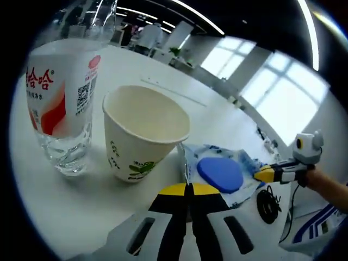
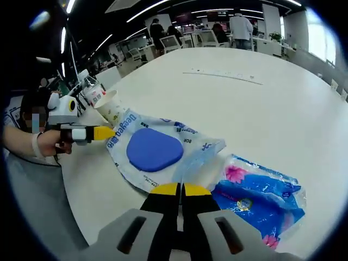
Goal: Arrange the tabletop items into an orderly group along one side of the table until the central work area is clear of visible clutter.
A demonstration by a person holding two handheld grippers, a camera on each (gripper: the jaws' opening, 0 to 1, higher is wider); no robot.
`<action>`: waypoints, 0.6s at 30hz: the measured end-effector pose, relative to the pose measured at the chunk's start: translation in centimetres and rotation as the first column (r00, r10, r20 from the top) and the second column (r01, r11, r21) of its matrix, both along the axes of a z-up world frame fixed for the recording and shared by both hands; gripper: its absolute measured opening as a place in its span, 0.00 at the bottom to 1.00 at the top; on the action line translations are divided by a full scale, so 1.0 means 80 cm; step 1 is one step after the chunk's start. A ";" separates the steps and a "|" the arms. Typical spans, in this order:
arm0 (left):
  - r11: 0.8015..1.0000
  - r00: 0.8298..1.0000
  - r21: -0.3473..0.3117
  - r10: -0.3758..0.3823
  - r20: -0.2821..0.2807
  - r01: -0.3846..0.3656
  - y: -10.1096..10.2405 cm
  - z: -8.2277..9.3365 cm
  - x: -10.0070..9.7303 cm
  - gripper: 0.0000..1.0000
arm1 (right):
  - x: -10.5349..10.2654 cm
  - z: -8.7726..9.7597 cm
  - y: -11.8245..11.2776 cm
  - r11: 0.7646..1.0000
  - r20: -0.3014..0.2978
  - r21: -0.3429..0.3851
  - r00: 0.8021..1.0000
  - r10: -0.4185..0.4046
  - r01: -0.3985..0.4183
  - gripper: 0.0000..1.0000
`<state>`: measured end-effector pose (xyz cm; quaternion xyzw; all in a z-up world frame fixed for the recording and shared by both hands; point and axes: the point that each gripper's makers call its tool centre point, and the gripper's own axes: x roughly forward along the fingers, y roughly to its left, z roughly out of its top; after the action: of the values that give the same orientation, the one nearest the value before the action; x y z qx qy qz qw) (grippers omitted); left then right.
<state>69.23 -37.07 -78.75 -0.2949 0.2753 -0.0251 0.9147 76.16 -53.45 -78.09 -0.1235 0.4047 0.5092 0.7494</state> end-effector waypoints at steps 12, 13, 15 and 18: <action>1.000 1.000 -0.013 0.011 -0.006 -0.011 0.002 -0.004 -0.001 0.00 | 0.000 -0.006 -0.001 1.000 -0.009 -0.006 1.000 -0.006 0.006 0.00; 1.000 1.000 -0.015 0.011 -0.006 -0.011 0.002 -0.004 -0.001 0.00 | 0.000 -0.006 -0.001 1.000 -0.010 -0.006 1.000 -0.007 0.007 0.00; 1.000 1.000 -0.015 0.014 -0.006 -0.014 0.003 -0.005 -0.001 0.00 | -0.002 -0.006 -0.001 1.000 -0.010 -0.006 1.000 -0.009 0.009 0.00; 0.999 1.000 -0.026 0.022 -0.006 -0.023 0.003 -0.006 -0.001 0.00 | -0.003 -0.007 -0.001 1.000 -0.007 -0.008 1.000 -0.008 0.008 0.00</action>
<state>69.13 -36.82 -79.24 -0.3099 0.2742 -0.0176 0.9102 75.90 -53.52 -78.64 -0.1230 0.4097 0.5052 0.7495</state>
